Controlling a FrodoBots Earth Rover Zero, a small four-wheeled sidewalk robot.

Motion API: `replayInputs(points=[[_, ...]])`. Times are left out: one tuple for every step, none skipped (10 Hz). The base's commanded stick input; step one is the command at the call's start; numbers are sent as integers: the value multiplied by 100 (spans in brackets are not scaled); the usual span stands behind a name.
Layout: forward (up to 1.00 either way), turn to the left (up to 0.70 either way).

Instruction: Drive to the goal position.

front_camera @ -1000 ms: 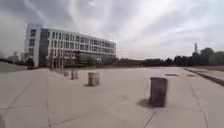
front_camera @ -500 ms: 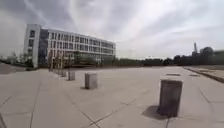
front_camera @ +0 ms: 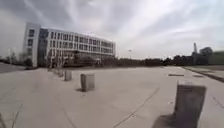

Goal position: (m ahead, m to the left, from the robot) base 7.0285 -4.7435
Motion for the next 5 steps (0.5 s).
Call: replayInputs(points=[[70, 0], [70, 0], [70, 0], [70, 0], [70, 0]])
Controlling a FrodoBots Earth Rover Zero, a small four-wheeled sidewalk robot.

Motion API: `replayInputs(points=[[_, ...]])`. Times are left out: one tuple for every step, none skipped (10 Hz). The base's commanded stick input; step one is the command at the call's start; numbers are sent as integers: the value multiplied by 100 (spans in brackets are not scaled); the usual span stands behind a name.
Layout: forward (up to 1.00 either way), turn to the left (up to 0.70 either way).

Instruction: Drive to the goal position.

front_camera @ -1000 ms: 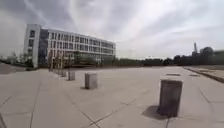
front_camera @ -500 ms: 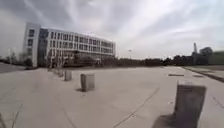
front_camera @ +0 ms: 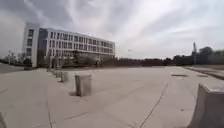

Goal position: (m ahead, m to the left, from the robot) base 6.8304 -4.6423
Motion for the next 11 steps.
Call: replayInputs(points=[[70, 0], [70, 0], [70, 0], [70, 0], [70, 0], [70, 0], [70, 0], [70, 0], [70, 0], [70, 0], [70, 0]])
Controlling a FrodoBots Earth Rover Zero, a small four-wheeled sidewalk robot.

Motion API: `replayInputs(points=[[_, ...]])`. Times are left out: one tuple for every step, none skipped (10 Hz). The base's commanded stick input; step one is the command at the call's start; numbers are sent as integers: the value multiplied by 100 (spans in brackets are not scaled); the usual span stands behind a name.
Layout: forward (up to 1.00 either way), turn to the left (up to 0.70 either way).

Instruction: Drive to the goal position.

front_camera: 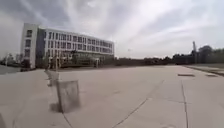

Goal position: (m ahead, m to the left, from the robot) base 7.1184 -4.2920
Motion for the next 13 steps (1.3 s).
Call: replayInputs(points=[[70, 0], [70, 0], [70, 0], [70, 0], [70, 0], [70, 0], [70, 0], [70, 0], [70, 0], [70, 0], [70, 0], [70, 0], [70, 0]])
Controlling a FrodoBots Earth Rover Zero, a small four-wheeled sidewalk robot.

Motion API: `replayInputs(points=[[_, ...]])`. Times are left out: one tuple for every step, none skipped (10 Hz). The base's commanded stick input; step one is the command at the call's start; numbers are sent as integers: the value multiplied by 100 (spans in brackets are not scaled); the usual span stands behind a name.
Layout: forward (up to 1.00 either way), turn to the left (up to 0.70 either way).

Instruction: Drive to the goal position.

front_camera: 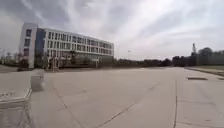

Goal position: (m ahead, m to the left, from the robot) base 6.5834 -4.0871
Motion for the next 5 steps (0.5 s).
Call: replayInputs(points=[[70, 0], [70, -7], [70, -32], [70, -35], [70, -35]])
